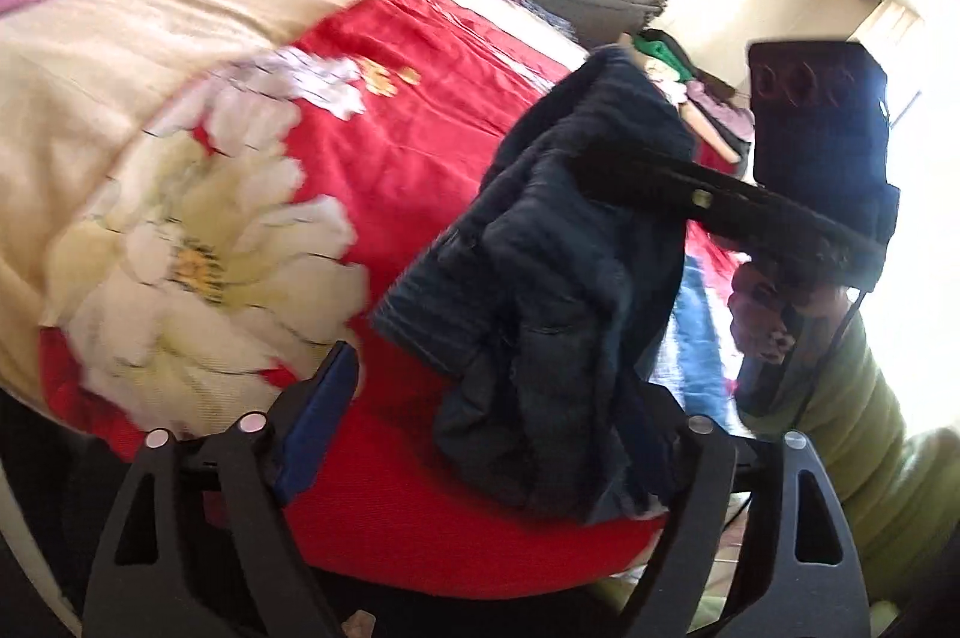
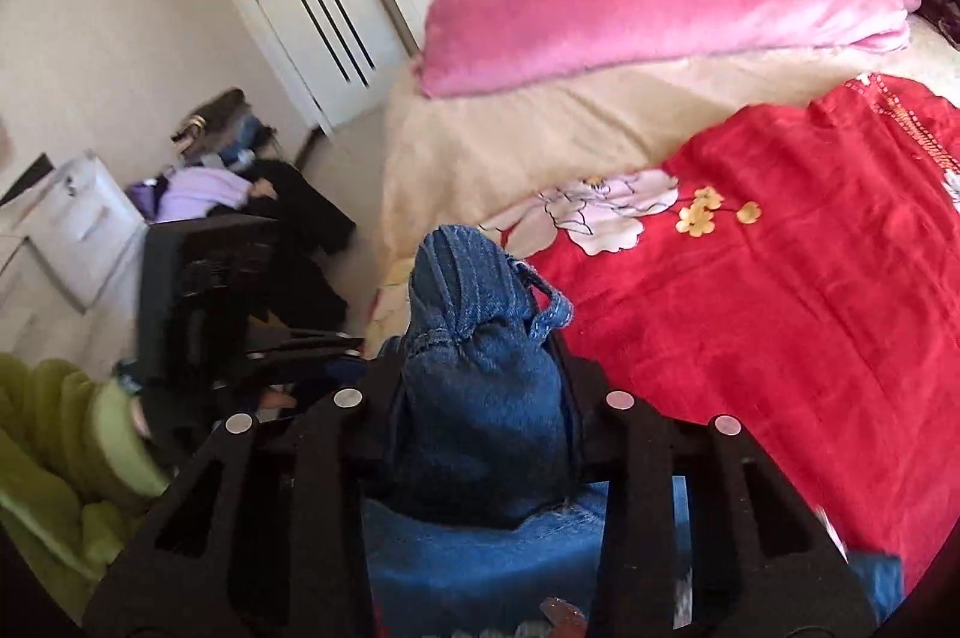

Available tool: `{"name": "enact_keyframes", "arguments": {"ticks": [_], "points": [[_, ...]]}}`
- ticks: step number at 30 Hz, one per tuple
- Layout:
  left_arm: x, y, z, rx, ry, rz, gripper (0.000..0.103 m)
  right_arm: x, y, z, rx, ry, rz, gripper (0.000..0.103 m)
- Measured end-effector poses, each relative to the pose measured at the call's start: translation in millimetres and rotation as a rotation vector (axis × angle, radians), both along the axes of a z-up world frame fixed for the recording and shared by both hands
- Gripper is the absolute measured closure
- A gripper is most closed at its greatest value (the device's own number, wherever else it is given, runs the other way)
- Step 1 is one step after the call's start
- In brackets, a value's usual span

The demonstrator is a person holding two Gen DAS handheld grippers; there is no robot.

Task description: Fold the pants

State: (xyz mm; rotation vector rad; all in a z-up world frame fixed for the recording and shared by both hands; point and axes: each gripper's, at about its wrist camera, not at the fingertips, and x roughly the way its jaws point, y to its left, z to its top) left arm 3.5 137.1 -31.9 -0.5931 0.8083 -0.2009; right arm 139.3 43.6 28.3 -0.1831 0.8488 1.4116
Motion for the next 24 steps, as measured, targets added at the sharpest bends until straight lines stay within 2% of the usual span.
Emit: {"name": "enact_keyframes", "arguments": {"ticks": [1,5,6,7,8,10,13,16,20,24], "points": [[3,-4,-1,-0.030,0.004,-0.013,0.011,-1,-5,3,0.012,-0.002,0.001,0.072],[15,-24,-1,-0.123,-0.002,-0.079,0.013,-3,-30,11,0.055,-0.018,-0.023,0.072],[17,-28,1,-0.134,-0.011,-0.086,0.022,-3,-36,12,0.063,-0.018,-0.029,0.072],[19,-35,6,-0.152,-0.028,-0.108,0.037,-3,-44,14,0.072,-0.023,-0.038,0.072],[19,-40,11,-0.158,-0.037,-0.119,0.038,-2,-49,14,0.078,-0.027,-0.045,0.072],[20,-53,20,-0.139,-0.054,-0.135,0.038,-1,-62,17,0.096,-0.029,-0.061,0.070],[21,-74,31,-0.125,-0.074,-0.163,0.038,0,-86,21,0.130,-0.032,-0.100,0.061],[21,-98,37,-0.116,-0.105,-0.207,0.038,3,-121,23,0.164,-0.040,-0.178,0.034],[23,-137,34,-0.057,-0.104,-0.335,0.038,10,-175,10,0.159,0.005,-0.338,0.033],[29,-171,17,0.035,-0.035,-0.427,0.038,-2,-201,-9,0.082,0.004,-0.423,0.033]]}}
